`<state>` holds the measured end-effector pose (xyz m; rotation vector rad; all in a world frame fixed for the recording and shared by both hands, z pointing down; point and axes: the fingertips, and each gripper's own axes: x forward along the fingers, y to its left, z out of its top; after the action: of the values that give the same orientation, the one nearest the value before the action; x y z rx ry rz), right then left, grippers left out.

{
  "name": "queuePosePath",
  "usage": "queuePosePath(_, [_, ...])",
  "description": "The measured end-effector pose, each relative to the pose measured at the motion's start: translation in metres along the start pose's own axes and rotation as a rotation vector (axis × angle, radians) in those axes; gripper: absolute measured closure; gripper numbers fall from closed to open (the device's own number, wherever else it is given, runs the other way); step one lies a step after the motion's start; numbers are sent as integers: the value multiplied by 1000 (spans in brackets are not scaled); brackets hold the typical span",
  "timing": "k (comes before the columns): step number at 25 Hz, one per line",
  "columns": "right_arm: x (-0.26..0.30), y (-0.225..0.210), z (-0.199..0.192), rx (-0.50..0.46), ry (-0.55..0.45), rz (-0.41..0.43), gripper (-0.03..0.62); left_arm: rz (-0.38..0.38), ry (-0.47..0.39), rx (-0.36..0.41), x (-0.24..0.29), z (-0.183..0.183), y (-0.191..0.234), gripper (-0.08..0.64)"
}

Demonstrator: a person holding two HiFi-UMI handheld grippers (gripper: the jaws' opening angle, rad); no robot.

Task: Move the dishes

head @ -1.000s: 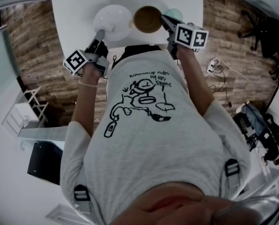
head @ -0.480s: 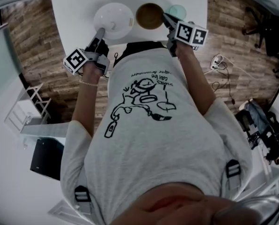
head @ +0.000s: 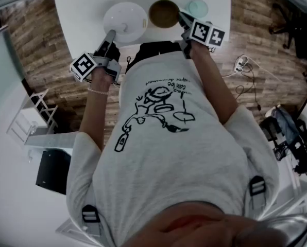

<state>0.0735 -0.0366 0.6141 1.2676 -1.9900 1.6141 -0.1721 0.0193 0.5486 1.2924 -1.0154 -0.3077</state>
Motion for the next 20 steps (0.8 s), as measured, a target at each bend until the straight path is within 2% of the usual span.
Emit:
queuePosePath(5, [4, -9, -3, 88, -38, -36, 554, 20, 8, 12, -2, 0, 6, 551])
queuePosePath(11, [9, -24, -9, 164, -62, -88, 554, 14, 9, -13, 0, -2, 7, 551])
queuePosePath(20, [12, -41, -12, 208, -99, -147, 554, 24, 19, 1, 2, -5, 15, 551])
